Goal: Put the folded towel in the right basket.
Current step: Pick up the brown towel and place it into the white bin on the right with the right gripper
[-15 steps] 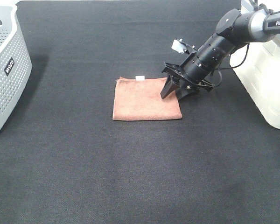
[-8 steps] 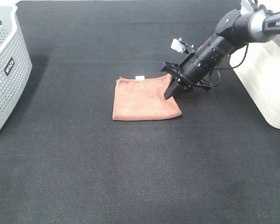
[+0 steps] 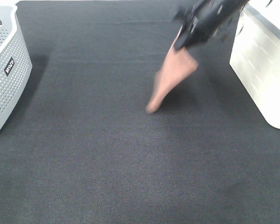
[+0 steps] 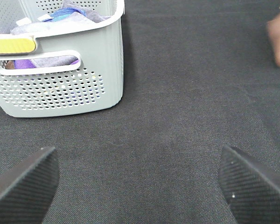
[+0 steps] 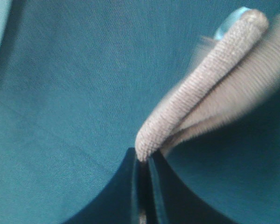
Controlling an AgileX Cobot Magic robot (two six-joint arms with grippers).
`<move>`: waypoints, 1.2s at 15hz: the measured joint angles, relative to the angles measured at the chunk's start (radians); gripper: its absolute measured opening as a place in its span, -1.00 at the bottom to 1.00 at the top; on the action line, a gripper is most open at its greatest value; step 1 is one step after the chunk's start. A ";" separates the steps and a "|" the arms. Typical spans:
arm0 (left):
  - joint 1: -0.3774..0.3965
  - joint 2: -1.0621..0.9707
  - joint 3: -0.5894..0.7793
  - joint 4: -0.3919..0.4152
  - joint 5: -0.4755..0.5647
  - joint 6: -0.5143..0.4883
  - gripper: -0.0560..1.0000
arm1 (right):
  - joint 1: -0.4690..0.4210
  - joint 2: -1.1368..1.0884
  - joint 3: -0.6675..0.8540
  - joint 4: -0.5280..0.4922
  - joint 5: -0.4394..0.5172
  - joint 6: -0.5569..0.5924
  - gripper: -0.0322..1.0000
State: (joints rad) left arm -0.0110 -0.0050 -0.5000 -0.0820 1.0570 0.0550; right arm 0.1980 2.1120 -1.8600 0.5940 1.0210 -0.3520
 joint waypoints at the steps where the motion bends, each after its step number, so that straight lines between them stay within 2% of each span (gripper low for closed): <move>1: 0.000 0.000 0.000 0.000 0.000 0.000 0.77 | 0.000 -0.057 0.000 -0.031 -0.001 0.000 -0.94; 5: 0.000 0.000 0.000 0.000 0.000 0.000 0.77 | -0.004 -0.284 0.000 -0.228 -0.033 0.038 -0.94; 7: 0.000 0.000 0.000 0.000 0.000 0.000 0.77 | -0.045 -0.353 0.000 -0.287 -0.041 0.082 -0.94; 8: 0.000 0.000 0.000 0.000 0.000 0.000 0.77 | -0.086 -0.374 0.000 -0.296 -0.043 0.089 -0.94; 9: 0.000 0.000 0.000 0.000 0.000 0.000 0.77 | -0.167 -0.394 0.000 -0.301 -0.043 0.098 -0.94; 10: 0.000 0.000 0.000 0.000 0.000 0.000 0.77 | -0.167 -0.394 0.000 -0.301 -0.043 0.098 -0.94; 15: 0.000 0.000 0.000 0.000 0.000 0.000 0.77 | -0.398 -0.394 0.000 -0.314 -0.044 0.116 -0.94; 18: 0.000 0.000 0.000 0.000 0.000 0.000 0.77 | -0.462 -0.359 0.000 -0.327 -0.047 0.123 -0.94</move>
State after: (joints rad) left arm -0.0110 -0.0050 -0.5000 -0.0820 1.0570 0.0550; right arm -0.2640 1.7530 -1.8600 0.2670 0.9740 -0.2290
